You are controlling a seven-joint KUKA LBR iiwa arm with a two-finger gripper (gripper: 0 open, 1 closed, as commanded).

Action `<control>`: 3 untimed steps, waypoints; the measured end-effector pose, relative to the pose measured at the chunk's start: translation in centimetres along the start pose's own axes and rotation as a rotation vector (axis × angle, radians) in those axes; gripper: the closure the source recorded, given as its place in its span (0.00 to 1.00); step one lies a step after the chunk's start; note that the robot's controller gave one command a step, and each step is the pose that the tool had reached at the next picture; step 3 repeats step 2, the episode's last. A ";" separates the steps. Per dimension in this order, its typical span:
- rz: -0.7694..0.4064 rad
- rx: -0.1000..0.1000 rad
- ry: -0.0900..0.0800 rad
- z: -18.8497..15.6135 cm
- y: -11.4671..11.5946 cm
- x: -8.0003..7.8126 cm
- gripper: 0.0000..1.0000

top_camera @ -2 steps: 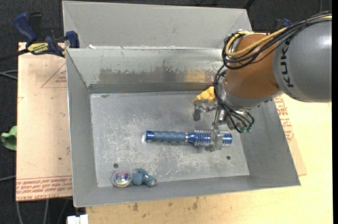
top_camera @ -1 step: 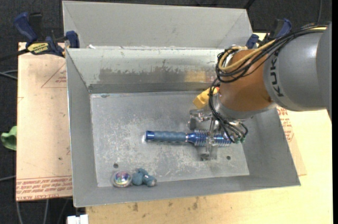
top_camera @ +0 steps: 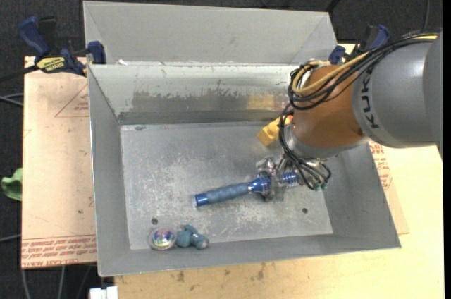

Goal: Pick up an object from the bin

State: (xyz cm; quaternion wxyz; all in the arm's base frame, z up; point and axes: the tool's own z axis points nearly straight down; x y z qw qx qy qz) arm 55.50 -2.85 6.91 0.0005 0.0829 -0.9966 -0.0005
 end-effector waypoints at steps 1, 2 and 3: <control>-0.062 0.003 -0.010 -12.6 -0.9 0.8 1.00; -0.168 0.002 -0.005 -16.1 -1.5 2.6 1.00; -0.168 0.002 -0.005 -16.1 -1.5 2.6 1.00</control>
Offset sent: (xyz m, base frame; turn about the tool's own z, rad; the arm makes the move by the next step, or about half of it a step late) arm -0.0078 -0.0102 0.1221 -0.0644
